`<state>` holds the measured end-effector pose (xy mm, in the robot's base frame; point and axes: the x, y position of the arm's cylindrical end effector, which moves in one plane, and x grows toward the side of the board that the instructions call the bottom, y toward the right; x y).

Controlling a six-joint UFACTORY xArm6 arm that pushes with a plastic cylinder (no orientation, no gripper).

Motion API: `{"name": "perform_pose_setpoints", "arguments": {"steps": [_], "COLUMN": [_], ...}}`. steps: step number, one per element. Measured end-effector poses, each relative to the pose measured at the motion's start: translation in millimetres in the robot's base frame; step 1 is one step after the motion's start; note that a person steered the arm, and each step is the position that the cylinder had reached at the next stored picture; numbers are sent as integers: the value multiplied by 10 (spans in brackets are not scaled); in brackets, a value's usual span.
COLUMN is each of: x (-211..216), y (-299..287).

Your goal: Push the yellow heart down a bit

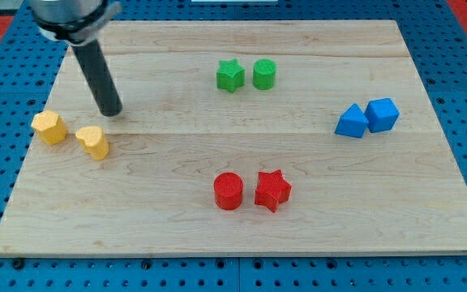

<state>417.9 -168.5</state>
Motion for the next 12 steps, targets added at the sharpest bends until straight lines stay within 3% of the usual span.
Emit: {"name": "perform_pose_setpoints", "arguments": {"steps": [1, 3, 4, 5, 6, 8, 9, 12], "x": [521, 772, -22, -392, -272, 464, 628, 594], "y": [-199, -80, -48, -517, -932, -853, -728, -533]}}
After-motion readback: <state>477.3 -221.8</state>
